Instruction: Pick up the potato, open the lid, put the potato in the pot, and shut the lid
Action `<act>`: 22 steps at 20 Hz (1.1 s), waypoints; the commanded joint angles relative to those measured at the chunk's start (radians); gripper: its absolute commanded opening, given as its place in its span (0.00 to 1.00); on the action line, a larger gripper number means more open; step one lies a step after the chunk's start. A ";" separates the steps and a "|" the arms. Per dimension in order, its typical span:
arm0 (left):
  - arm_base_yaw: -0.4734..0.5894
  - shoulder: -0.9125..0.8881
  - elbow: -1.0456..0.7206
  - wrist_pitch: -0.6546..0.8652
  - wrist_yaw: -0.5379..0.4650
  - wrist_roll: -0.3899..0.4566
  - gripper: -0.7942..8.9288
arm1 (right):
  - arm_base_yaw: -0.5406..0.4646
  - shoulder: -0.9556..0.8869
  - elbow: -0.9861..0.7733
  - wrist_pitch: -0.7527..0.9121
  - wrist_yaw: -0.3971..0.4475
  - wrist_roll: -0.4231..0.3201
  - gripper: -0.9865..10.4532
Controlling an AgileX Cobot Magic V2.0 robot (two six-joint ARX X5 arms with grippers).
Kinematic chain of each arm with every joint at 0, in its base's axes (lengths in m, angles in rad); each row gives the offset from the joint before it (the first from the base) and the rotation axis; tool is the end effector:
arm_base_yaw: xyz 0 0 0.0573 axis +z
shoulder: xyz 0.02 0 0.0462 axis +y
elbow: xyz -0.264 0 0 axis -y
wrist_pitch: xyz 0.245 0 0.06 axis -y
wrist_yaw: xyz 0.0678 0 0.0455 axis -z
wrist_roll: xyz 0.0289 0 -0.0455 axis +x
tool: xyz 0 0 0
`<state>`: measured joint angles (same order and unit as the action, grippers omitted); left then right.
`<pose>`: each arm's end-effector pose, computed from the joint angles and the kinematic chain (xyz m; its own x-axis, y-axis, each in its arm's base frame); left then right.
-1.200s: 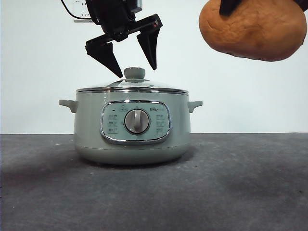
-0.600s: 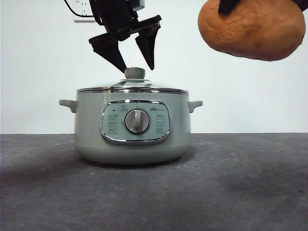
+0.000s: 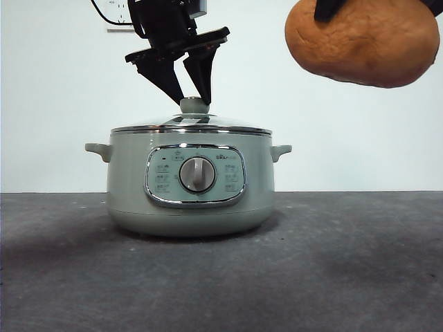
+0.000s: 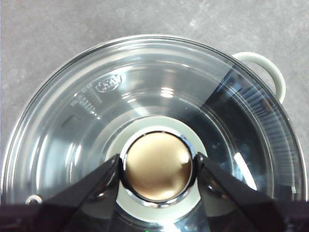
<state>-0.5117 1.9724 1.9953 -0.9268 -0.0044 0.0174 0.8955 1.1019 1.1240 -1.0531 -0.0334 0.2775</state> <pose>0.3720 -0.2088 0.3361 0.5415 -0.2990 -0.7857 0.4991 0.8664 0.0142 0.1205 0.1520 0.3215 0.2950 0.4218 -0.8573 -0.6137 0.7714 0.1684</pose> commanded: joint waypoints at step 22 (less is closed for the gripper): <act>0.188 0.005 0.236 -0.169 0.012 0.060 0.07 | -0.145 0.447 0.470 0.017 0.022 0.025 0.08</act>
<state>-0.3218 1.9949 2.2177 -1.1217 0.0074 0.0677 0.7490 1.5398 1.5913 -1.0416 -0.0082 0.3309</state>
